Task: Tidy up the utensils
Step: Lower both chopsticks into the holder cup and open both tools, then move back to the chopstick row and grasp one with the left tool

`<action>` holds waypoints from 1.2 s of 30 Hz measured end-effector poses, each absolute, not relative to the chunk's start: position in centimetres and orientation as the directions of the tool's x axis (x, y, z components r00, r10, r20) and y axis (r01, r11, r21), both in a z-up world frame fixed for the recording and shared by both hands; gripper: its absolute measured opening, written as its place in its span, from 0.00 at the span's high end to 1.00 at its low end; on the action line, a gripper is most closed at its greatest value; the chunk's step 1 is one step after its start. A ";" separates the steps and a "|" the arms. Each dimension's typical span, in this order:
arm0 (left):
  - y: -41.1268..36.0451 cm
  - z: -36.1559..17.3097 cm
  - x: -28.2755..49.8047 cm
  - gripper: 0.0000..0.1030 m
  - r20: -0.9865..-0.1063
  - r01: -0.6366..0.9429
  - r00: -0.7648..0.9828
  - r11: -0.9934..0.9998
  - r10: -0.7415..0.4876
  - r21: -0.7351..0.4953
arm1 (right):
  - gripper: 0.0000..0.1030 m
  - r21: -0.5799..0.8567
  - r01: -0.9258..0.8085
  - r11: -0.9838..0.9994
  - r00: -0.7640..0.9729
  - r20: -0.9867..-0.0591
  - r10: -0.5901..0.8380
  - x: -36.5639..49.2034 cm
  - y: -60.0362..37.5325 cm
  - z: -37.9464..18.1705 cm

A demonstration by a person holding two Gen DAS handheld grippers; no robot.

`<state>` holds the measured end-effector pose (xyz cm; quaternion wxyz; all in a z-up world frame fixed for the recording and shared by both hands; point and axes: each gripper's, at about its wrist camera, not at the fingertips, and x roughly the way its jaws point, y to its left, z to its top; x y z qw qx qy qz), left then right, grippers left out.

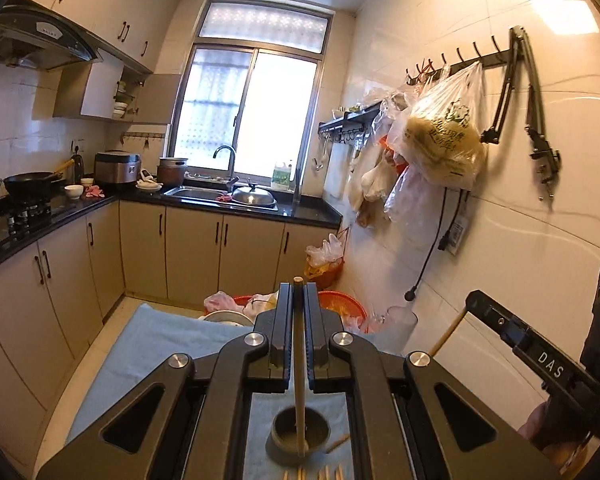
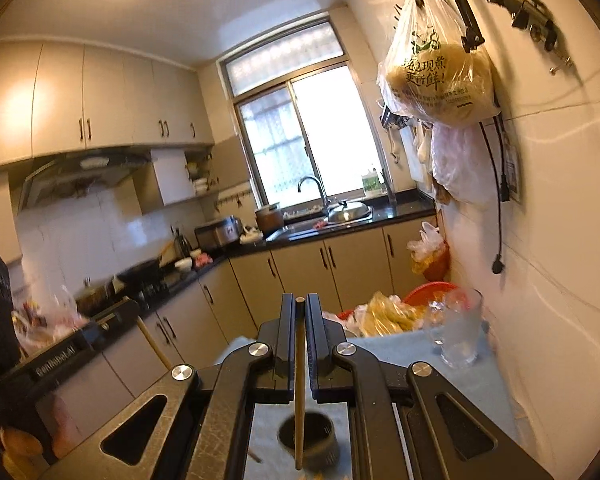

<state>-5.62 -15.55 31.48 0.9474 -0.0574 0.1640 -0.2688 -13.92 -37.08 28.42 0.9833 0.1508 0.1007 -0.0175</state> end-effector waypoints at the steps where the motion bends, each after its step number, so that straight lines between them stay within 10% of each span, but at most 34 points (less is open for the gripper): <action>1: -16.0 31.3 -4.9 0.95 -0.285 0.493 0.797 0.846 -0.532 -0.201 | 0.95 0.292 0.073 0.954 0.980 -0.201 -0.013 -13.0 -37.2 28.1; 17: -19.3 22.0 2.6 0.93 -0.503 0.438 0.722 0.876 -0.475 -0.199 | 0.94 0.335 0.158 0.929 0.901 -0.435 0.003 -5.3 -39.9 18.7; 22: -17.1 23.4 0.9 0.62 -0.464 0.423 0.748 0.880 -0.474 -0.216 | 0.57 0.360 0.181 0.915 0.906 -0.423 -0.013 -6.1 -40.7 19.0; 36: -6.9 21.9 -10.9 0.37 -0.421 0.359 0.800 0.904 -0.427 -0.234 | 0.40 0.255 0.179 0.950 0.850 -0.526 -0.019 -15.2 -39.4 20.2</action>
